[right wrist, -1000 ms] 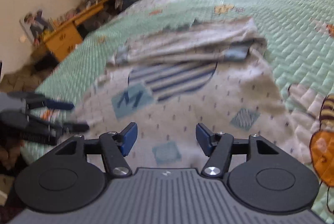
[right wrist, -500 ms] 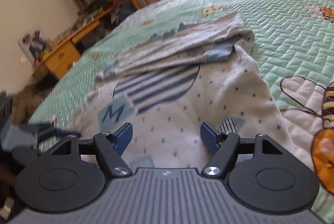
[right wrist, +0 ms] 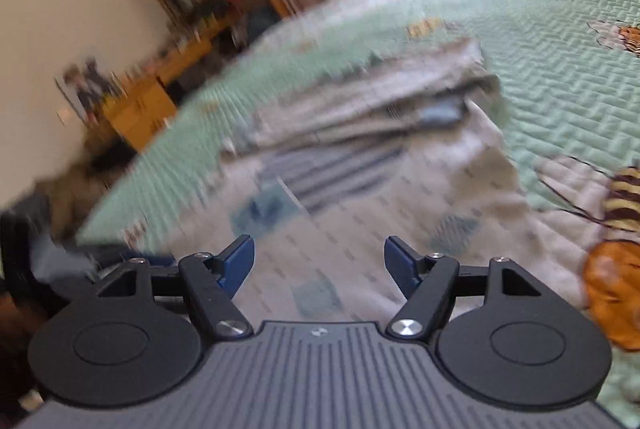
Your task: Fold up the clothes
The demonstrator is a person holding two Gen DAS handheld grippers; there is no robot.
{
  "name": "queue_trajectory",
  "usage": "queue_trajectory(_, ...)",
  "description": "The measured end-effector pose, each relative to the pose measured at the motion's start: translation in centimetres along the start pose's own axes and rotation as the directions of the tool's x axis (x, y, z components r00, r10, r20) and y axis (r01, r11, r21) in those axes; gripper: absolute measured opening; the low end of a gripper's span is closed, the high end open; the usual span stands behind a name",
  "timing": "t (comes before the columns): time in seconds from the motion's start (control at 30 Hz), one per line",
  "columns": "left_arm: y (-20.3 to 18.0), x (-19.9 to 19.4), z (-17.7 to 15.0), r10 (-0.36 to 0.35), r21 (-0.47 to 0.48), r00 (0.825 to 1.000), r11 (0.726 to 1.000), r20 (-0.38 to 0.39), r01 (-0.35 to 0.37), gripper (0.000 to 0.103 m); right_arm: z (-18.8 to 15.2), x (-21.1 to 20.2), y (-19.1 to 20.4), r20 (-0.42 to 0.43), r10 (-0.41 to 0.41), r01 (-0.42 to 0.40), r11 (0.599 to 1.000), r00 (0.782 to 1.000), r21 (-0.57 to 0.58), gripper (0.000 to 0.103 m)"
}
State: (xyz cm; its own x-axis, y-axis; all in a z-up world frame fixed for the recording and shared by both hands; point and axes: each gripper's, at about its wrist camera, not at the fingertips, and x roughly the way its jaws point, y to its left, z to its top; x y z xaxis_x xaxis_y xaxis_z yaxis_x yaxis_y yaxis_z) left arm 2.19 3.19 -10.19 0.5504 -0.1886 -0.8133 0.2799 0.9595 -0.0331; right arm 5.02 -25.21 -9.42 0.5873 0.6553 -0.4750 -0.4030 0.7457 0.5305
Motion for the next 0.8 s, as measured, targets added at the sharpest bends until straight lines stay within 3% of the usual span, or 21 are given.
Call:
queue_trajectory(0.13, -1.0, 0.7, 0.0, 0.033, 0.057, 0.999, 0.998, -0.009, -0.032, 0.103, -1.6, 1.9, -0.9, 0.002, -0.007, 0.007, 0.998, 1.0, 0.057, 0.073)
queue_trajectory(0.27, -0.6, 0.7, 0.2, 0.018, 0.038, 1.0, 0.999, -0.011, -0.018, 0.102, -2.0, 2.1, -1.7, 0.025, 0.011, -0.013, 0.996, 1.0, 0.083, 0.073)
queue_trajectory(0.53, -0.4, 0.3, 0.2, 0.02, 0.054, 0.999, 0.998, -0.05, -0.018, 0.102, -0.2, -0.2, 0.6, 0.076, -0.001, 0.0, 1.0, 0.997, 0.008, 0.074)
queue_trajectory(0.67, 0.3, -0.2, -0.3, 0.041, 0.041, 0.996, 0.998, -0.074, -0.038, 0.102, -0.6, -0.2, -1.0, -0.027, -0.075, 0.076, 0.996, 0.997, 0.042, 0.075)
queue_trajectory(0.7, 0.4, -0.4, -0.5, 0.048, 0.035, 0.996, 0.998, -0.077, -0.046, 0.102, -1.1, 0.0, -1.9, -0.072, -0.088, 0.092, 0.994, 0.994, 0.061, 0.071)
queue_trajectory(0.8, 0.6, -1.1, -1.1, 0.074, 0.021, 0.994, 0.997, -0.083, -0.073, 0.102, -2.0, -1.3, -2.2, -0.09, -0.095, 0.097, 0.995, 0.991, 0.025, 0.059)
